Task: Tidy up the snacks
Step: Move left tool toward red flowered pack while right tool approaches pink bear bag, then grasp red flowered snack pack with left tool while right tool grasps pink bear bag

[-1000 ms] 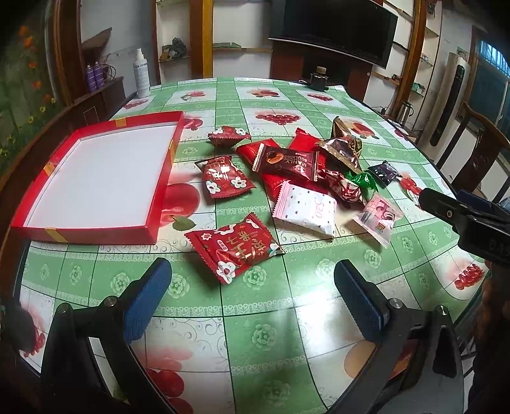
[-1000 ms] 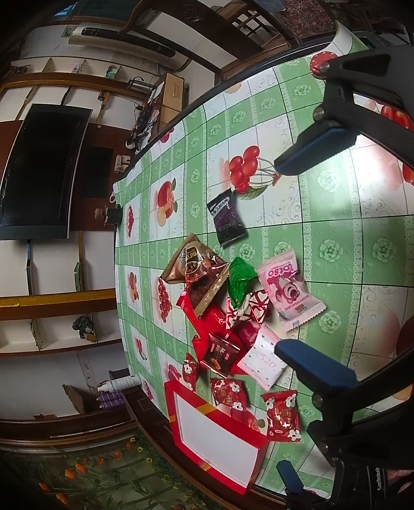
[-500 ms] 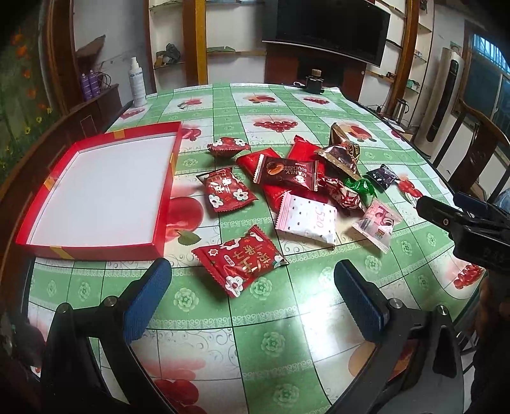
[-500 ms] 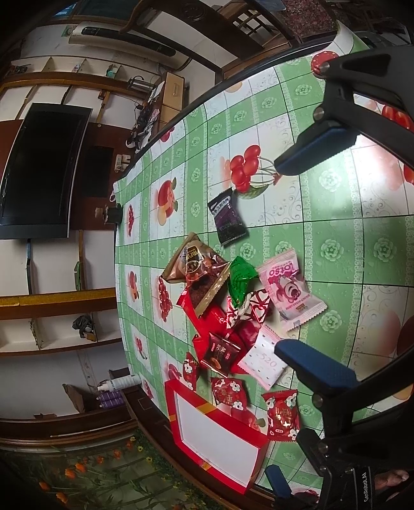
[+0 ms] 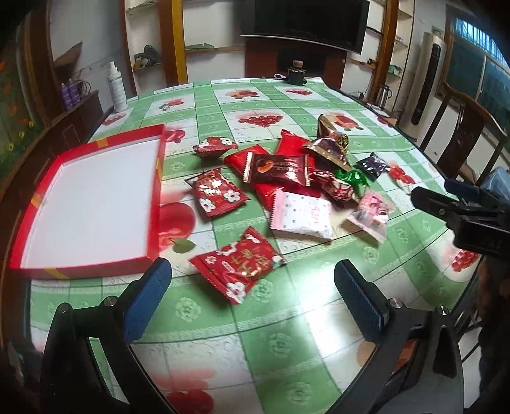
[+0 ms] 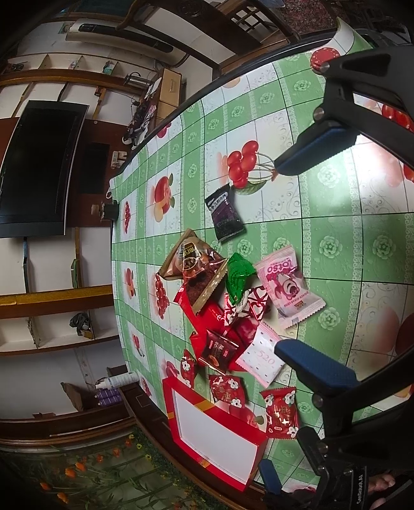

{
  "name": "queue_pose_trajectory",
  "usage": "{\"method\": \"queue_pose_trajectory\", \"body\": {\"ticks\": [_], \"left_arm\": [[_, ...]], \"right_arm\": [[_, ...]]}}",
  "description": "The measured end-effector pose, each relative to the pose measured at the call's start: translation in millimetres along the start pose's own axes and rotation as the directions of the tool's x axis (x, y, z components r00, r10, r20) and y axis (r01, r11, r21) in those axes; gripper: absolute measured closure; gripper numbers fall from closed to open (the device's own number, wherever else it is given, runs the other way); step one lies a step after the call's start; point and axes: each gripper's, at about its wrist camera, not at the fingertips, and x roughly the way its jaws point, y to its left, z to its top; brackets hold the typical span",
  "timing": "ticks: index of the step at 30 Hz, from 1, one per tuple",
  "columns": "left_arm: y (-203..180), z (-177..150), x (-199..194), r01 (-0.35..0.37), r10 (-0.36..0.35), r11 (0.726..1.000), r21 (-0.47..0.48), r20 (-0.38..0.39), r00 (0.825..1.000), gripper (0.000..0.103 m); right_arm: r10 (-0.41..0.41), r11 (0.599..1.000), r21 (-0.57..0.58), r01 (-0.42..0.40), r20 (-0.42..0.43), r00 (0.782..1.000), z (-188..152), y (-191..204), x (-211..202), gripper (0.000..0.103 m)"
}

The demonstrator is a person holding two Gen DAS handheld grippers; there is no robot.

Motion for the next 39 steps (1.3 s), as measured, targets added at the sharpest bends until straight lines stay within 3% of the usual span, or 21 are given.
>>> {"method": "queue_pose_trajectory", "body": {"ticks": [16,27,34,39], "left_arm": [[11.9,6.2,24.2,-0.005,0.004,1.000,-0.008,-0.048,0.999,0.000],[-2.0,9.0,40.8,0.022,-0.018,0.999,0.046,-0.077,0.997,0.000],[-8.5,5.6,47.0,0.072,-0.066,0.996,0.054,-0.103,0.993,0.001],[-10.4,4.5,48.3,0.109,-0.102,0.993,0.051,-0.125,0.987,0.012]], "right_arm": [[0.006,1.000,0.013,-0.006,-0.018,1.000,0.1,-4.7,6.5,0.000],[-0.001,0.999,0.039,0.003,-0.053,0.999,-3.4,-15.6,17.4,0.000],[0.077,0.995,0.070,-0.070,-0.098,0.992,-6.1,-15.7,26.2,0.000],[0.076,0.997,0.043,-0.072,-0.117,0.990,-10.6,-7.7,30.8,0.000]]}}
